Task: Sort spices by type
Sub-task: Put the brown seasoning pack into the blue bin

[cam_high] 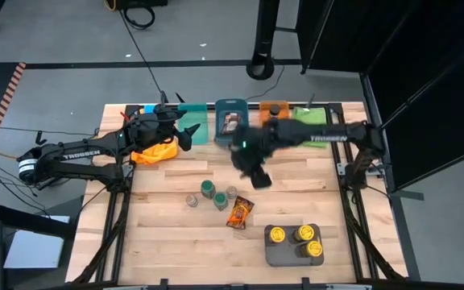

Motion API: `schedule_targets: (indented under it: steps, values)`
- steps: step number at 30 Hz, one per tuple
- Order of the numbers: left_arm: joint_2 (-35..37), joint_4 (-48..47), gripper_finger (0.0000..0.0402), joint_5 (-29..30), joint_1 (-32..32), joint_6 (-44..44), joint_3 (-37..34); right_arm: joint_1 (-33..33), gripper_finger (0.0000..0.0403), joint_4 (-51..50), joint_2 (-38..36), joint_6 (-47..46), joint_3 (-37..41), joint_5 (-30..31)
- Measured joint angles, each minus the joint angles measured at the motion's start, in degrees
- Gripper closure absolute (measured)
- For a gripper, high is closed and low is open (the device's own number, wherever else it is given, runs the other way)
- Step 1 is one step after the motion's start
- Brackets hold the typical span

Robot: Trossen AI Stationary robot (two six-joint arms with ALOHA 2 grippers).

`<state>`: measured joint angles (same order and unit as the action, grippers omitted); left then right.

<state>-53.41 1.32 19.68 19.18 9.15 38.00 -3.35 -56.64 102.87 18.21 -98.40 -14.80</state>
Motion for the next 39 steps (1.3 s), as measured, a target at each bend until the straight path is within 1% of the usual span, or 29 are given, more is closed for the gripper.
schedule_targets:
  steps: [2,5,10,13,20,26,30,33,39]
  values:
    - [0.00,0.00,0.0032,0.00,0.00,0.02,0.00,3.37,0.0239,0.00,0.06,1.34,1.19,2.90]
    - [0.00,-0.02,0.0032,0.00,0.02,0.06,0.00,7.40,0.0211,1.65,0.09,2.18,3.53,5.03]
    - [0.00,-0.05,0.0032,0.00,0.02,1.61,0.00,11.88,0.0164,4.23,0.11,2.44,8.03,6.96]
    - [0.00,-0.09,0.0032,0.00,-0.04,1.92,0.00,14.11,0.0140,6.73,0.12,2.71,10.51,9.50]
    - [0.00,-0.42,0.0032,0.00,-0.07,2.01,0.00,16.85,0.0098,19.73,0.11,2.88,18.41,12.52]
    - [0.00,-3.53,0.0032,0.00,-0.07,2.96,0.00,16.84,0.0094,27.21,0.13,1.03,24.87,12.47]
    - [0.00,-4.55,0.0032,-0.02,-0.08,3.54,0.00,16.84,0.0101,28.92,0.15,1.31,27.62,12.45]
    - [0.00,-4.52,0.0032,-0.02,-0.09,3.54,0.00,16.76,0.0106,32.39,0.13,1.36,29.81,12.47]
    - [0.00,-4.52,0.0032,-0.01,-0.09,3.54,0.00,15.70,0.0113,34.75,0.13,1.45,34.07,12.47]
